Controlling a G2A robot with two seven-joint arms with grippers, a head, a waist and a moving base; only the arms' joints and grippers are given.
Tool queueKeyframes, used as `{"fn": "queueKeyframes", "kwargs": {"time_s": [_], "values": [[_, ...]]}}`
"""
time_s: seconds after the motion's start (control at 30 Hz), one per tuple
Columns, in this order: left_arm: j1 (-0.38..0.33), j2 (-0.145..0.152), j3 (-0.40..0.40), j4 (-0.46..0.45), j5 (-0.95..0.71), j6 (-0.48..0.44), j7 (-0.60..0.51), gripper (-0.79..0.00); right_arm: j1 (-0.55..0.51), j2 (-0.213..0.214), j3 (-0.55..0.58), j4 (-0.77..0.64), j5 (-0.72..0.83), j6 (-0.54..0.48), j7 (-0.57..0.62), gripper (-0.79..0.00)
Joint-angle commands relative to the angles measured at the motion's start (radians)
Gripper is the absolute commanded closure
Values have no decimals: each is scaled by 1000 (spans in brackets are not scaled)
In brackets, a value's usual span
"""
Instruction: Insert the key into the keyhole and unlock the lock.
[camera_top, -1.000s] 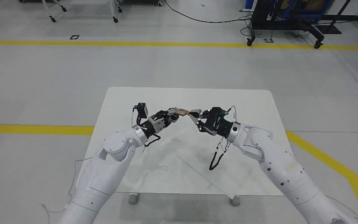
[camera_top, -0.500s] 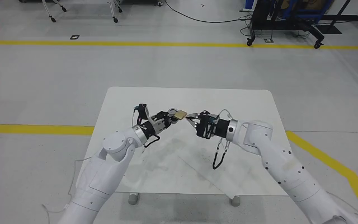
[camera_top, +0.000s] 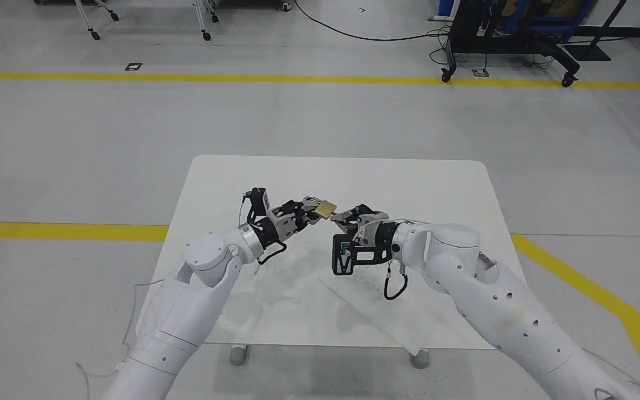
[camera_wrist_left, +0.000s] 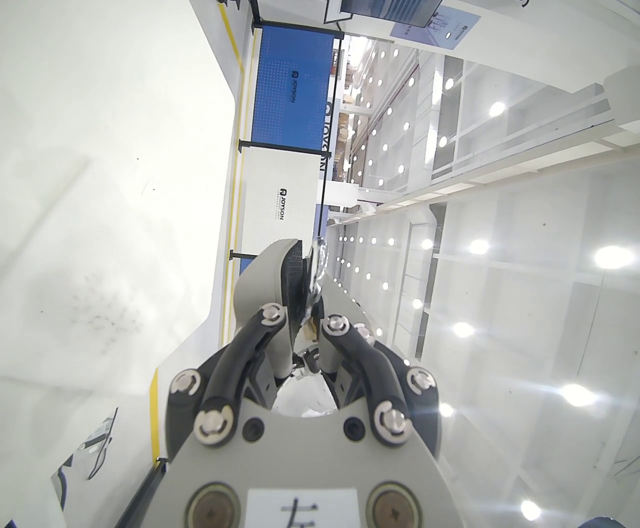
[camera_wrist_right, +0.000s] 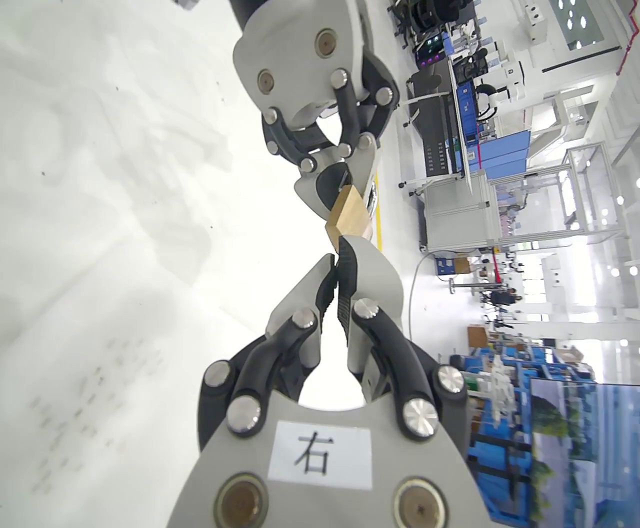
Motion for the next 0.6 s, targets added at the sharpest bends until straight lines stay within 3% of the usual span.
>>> {"fn": "queueKeyframes", "kwargs": {"time_s": [0.0, 0.2, 0.4, 0.5, 0.57], "values": [[-1, 0, -1, 2, -2, 3, -3, 0, -1, -1, -8, -14, -40, 8, 19, 0], [-4, -1, -1, 6, -7, 11, -12, 0, -14, -2, -51, -73, -231, 7, 115, 0], [-8, -3, 0, 12, -10, 17, -15, 0, -28, -7, -52, -86, -251, 29, 102, 0], [-9, -4, 0, 13, -13, 20, -15, 0, -40, -7, -35, -83, -236, 41, 80, -274], [-9, -4, 0, 14, -13, 20, -15, 0, -49, -7, -19, -83, -209, 48, 63, -363]]}}
